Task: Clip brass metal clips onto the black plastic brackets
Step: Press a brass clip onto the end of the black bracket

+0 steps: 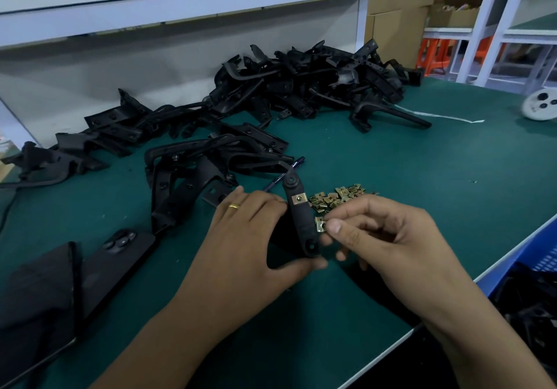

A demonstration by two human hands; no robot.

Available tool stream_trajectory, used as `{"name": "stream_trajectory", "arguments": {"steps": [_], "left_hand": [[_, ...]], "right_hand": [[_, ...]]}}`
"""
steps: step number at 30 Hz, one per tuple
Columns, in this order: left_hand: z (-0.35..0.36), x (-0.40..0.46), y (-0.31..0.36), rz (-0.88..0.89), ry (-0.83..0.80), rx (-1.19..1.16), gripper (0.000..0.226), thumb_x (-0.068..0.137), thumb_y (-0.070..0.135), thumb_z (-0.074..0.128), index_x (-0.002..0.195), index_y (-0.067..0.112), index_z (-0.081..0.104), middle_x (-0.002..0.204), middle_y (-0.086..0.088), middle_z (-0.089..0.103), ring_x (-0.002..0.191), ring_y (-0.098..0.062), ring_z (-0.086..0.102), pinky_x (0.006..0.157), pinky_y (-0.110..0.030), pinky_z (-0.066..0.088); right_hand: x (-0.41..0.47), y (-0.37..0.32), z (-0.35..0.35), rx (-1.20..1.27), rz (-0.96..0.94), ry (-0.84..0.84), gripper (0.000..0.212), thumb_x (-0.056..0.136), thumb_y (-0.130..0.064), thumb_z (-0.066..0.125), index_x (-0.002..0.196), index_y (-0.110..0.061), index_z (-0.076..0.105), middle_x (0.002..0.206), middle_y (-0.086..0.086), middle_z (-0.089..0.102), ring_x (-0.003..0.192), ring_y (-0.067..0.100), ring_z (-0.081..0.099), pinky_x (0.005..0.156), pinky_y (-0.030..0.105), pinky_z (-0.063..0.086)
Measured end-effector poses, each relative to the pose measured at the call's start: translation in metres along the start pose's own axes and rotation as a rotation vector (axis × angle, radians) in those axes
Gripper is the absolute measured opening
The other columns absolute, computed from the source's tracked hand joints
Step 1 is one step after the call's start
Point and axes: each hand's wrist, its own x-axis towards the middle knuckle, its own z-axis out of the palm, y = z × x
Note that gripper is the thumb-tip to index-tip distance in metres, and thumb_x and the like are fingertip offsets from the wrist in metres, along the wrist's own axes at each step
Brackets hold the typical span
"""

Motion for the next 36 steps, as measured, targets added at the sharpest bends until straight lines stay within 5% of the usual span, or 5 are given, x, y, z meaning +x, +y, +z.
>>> {"name": "stream_trajectory", "arguments": {"steps": [23,31,36], "left_hand": [[0.002,-0.001,0.0,0.014,-0.014,0.002,0.069,0.079,0.079,0.058,0.119,0.024,0.062,0.119,0.014,0.056,0.119,-0.013,0.054,0.123,-0.044,0.028],[0.001,-0.003,0.002,0.121,-0.007,-0.073,0.062,0.082,0.076,0.063,0.124,0.032,0.048,0.125,0.021,0.047,0.125,-0.003,0.049,0.126,-0.039,0.021],[-0.001,-0.004,0.004,0.138,-0.038,-0.066,0.066,0.083,0.074,0.064,0.127,0.026,0.057,0.125,0.018,0.05,0.127,-0.005,0.05,0.126,-0.044,0.022]], "right_hand": [[-0.001,-0.003,-0.003,-0.004,0.004,-0.045,0.014,0.082,-0.023,0.076,0.092,-0.016,0.082,0.082,0.008,0.078,0.071,0.009,0.066,0.065,0.013,0.049],[-0.001,-0.004,-0.012,0.066,0.044,-0.118,0.019,0.077,-0.024,0.079,0.093,-0.014,0.081,0.078,0.006,0.075,0.069,0.008,0.064,0.065,0.013,0.049],[0.0,-0.001,-0.013,0.042,0.051,-0.118,0.024,0.071,-0.03,0.081,0.091,-0.017,0.08,0.074,0.004,0.072,0.068,0.007,0.063,0.064,0.014,0.049]]}}
